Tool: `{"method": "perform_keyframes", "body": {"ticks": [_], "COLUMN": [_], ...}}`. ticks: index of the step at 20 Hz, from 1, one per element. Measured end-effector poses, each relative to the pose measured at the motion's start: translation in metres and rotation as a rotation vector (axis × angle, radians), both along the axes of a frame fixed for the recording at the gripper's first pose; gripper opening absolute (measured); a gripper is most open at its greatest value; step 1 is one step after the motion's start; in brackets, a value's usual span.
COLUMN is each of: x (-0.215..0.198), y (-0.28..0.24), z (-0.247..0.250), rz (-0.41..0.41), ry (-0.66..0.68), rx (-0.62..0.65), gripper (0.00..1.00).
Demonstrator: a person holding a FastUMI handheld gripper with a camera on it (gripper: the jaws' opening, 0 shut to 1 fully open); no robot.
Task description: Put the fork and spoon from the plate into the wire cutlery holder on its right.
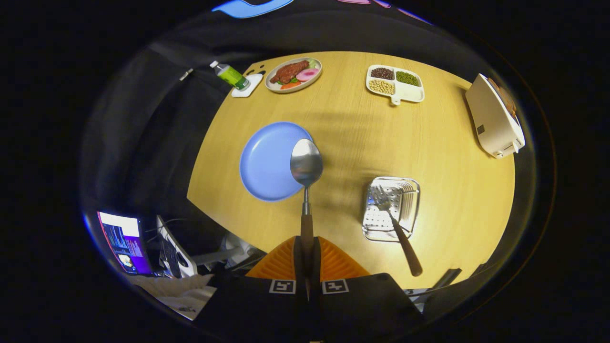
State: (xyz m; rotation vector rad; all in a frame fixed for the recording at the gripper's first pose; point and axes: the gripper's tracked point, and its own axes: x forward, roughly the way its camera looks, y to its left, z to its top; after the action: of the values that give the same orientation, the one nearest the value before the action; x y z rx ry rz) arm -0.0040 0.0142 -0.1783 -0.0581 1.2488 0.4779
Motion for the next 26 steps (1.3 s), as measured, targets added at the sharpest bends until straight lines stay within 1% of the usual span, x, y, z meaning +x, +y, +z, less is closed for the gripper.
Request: {"method": "perform_keyframes", "body": {"ticks": [3, 8, 11, 13, 16, 23, 24, 26], "x": [-0.004, -0.012, -0.007, -0.005, 0.000, 0.014, 0.015, 0.024], "y": [-0.029, -0.060, -0.080, -0.093, -0.111, -0.115, -0.115, -0.113], "z": [0.010, 0.010, 0.008, 0.003, -0.002, -0.019, -0.021, -0.025], "rz": [0.059, 0.095, 0.108, 0.126, 0.193, 0.260, 0.261, 0.235], "ry": [0.025, 0.116, 0.164, 0.219, 0.296, 0.364, 0.367, 0.371], "rx": [-0.082, -0.139, -0.181, -0.216, -0.295, -0.371, -0.378, -0.374], "gripper": [0.06, 0.05, 0.06, 0.05, 0.06, 0.07, 0.08, 0.09]}}
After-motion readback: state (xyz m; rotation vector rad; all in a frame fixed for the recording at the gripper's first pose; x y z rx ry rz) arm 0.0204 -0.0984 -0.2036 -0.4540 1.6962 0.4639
